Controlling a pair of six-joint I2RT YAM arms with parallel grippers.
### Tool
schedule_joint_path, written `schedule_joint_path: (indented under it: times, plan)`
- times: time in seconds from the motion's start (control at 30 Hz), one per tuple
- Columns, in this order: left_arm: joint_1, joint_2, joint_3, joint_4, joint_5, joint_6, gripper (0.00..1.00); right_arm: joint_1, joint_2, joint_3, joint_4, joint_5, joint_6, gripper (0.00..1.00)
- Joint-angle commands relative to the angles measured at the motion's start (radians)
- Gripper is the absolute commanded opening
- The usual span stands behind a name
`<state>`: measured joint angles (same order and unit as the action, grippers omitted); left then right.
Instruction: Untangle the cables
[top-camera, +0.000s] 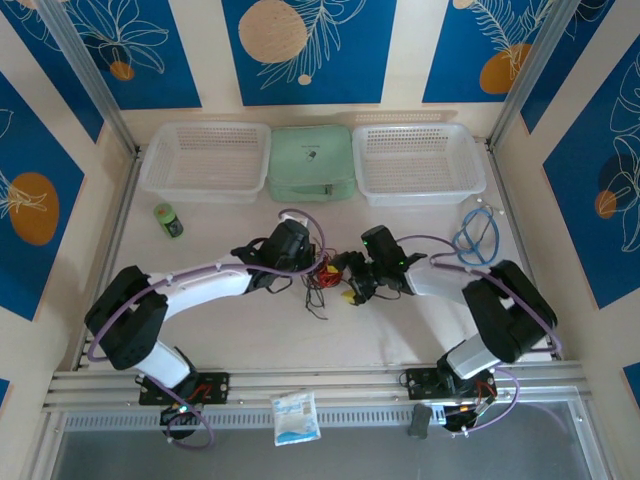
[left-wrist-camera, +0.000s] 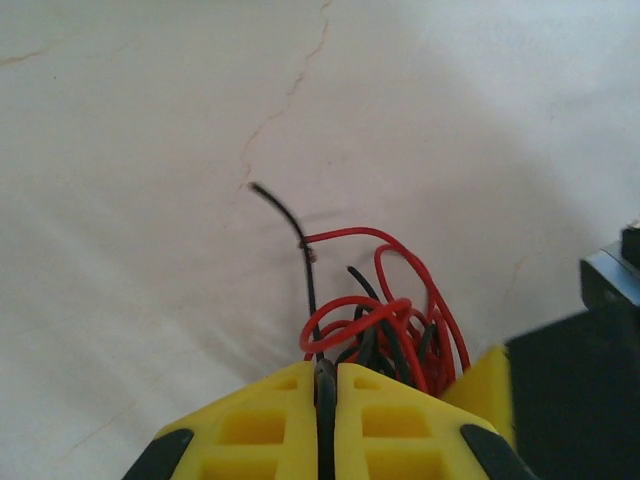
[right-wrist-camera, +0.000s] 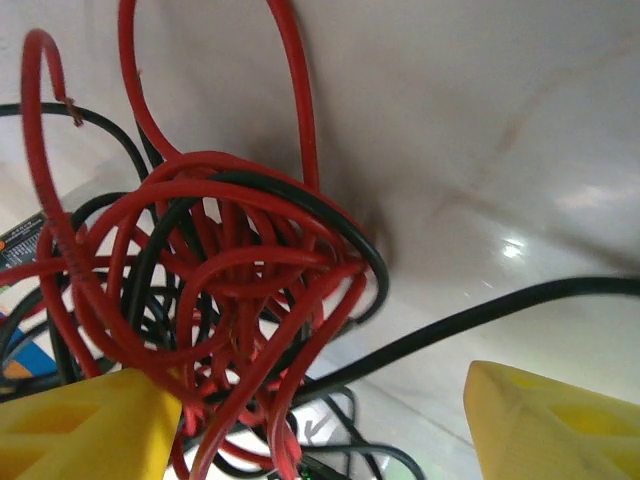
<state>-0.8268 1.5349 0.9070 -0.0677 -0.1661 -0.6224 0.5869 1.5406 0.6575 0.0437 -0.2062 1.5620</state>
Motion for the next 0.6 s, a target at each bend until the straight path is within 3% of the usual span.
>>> schedule_joint_path:
  times: [0.0,0.1,0.3,0.37,0.4,0.57]
  plan:
    - [-0.014,-0.034,-0.011,0.027,-0.006,0.007,0.00,0.014,0.070,0.035,0.105,-0.030,0.062,0.71]
    - [-0.017,-0.039,-0.022,0.028,0.004,0.002,0.00,0.014,0.102,0.052,0.108,-0.015,0.047,0.58]
    - [-0.023,-0.082,-0.079,0.024,0.008,-0.022,0.00,0.010,0.116,0.045,0.100,-0.003,0.005,0.00]
    - [-0.023,-0.109,-0.092,0.009,0.004,-0.025,0.00,0.008,0.110,0.044,0.095,0.012,-0.047,0.00]
    - [-0.021,-0.125,-0.094,-0.006,-0.004,-0.021,0.05,0.007,0.099,0.043,0.095,0.027,-0.091,0.00]
    - [-0.022,-0.206,-0.084,-0.091,-0.052,0.016,0.52,0.013,0.002,0.037,0.114,0.115,-0.460,0.00]
